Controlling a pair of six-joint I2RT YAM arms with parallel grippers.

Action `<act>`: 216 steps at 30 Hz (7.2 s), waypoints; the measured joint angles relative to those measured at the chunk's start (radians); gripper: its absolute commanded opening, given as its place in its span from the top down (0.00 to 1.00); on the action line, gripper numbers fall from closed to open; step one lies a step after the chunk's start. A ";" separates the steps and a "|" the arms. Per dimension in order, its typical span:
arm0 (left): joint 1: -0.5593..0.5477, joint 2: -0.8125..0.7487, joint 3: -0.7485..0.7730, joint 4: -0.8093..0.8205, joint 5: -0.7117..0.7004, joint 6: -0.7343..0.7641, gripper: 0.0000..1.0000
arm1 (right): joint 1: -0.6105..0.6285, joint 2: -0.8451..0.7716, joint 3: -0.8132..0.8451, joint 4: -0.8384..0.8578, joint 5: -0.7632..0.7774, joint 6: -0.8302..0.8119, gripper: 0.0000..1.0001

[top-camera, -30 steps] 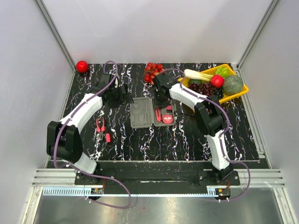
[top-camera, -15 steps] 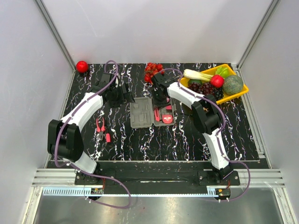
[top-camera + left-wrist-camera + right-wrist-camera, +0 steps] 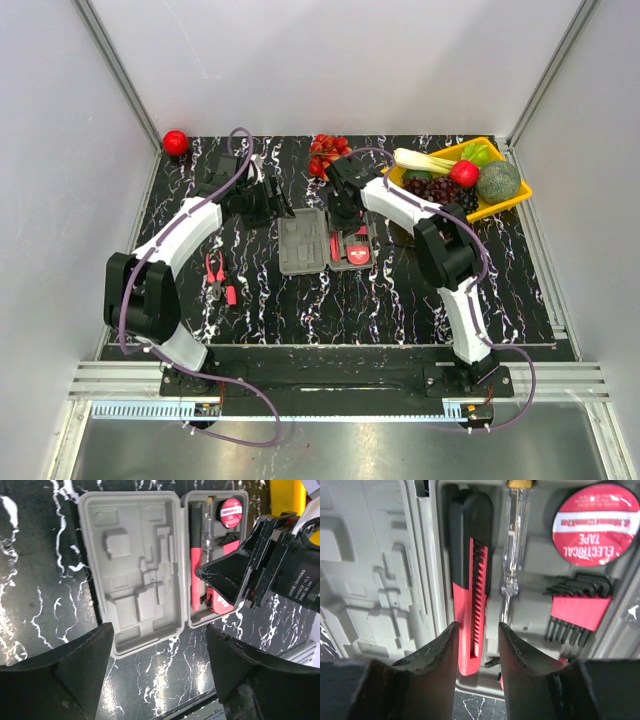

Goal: Pack the tool kit

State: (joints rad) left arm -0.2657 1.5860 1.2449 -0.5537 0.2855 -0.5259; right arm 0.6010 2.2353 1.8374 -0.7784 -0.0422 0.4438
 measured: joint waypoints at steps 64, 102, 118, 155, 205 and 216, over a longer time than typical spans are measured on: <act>-0.266 0.607 0.492 -0.031 -0.159 -0.052 1.00 | -0.003 -0.142 -0.270 0.257 -0.067 0.065 0.93; -0.254 0.610 0.577 -0.172 -0.219 -0.049 0.74 | 0.006 -0.133 -0.237 0.243 -0.041 0.116 0.68; -0.097 -0.001 0.240 -0.001 -0.253 -0.019 0.20 | -0.077 -0.593 -0.486 0.192 0.283 0.411 0.47; 0.012 -0.002 -0.138 0.078 -0.182 -0.032 0.18 | -0.274 -0.404 -0.601 0.053 0.348 0.970 0.54; 0.018 0.001 -0.138 0.086 -0.105 -0.049 0.18 | -0.143 -0.694 -0.900 0.135 0.449 0.473 0.59; 0.018 0.001 -0.138 0.085 -0.098 -0.051 0.18 | -0.254 -0.612 -0.872 0.082 0.471 0.499 0.46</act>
State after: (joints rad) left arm -0.2481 1.5867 1.1065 -0.4686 0.1871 -0.5766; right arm 0.3470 1.6230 0.9657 -0.6960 0.4290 0.9424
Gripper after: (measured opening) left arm 0.820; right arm 0.543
